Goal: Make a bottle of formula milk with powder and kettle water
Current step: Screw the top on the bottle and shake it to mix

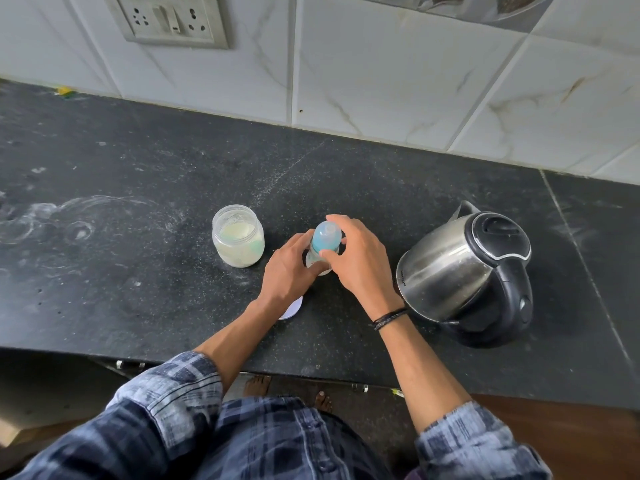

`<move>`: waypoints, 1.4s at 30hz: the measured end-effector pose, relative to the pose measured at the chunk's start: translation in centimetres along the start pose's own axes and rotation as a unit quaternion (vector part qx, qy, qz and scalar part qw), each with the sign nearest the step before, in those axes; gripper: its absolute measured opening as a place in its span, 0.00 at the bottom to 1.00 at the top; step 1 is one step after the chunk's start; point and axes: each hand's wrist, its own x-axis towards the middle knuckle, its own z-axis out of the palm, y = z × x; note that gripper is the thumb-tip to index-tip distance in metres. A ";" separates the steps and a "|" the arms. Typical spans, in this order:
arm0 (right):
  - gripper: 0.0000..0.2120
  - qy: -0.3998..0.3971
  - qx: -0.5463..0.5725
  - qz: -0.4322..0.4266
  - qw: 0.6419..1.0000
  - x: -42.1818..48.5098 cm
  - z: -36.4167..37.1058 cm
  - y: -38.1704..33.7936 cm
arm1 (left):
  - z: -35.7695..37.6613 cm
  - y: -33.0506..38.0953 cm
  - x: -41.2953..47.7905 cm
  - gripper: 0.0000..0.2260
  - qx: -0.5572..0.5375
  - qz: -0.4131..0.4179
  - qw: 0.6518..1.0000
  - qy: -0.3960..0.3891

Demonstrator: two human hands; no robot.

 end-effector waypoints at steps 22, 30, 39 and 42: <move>0.33 0.022 0.026 0.014 0.999 0.5 1.4 0.6 | 0.0 0.2 -0.1 0.24 -0.002 0.007 1.000 0.004; 0.31 0.012 0.047 0.002 0.999 0.5 1.5 0.8 | -0.1 0.3 -0.1 0.23 0.009 0.002 1.000 0.003; 0.32 0.017 0.087 0.002 0.996 0.4 2.0 1.1 | -0.3 0.5 -0.2 0.22 0.006 0.005 1.000 0.005; 0.30 0.033 0.092 0.006 0.995 0.3 2.2 1.1 | -0.1 0.5 -0.2 0.23 0.008 0.004 1.000 0.005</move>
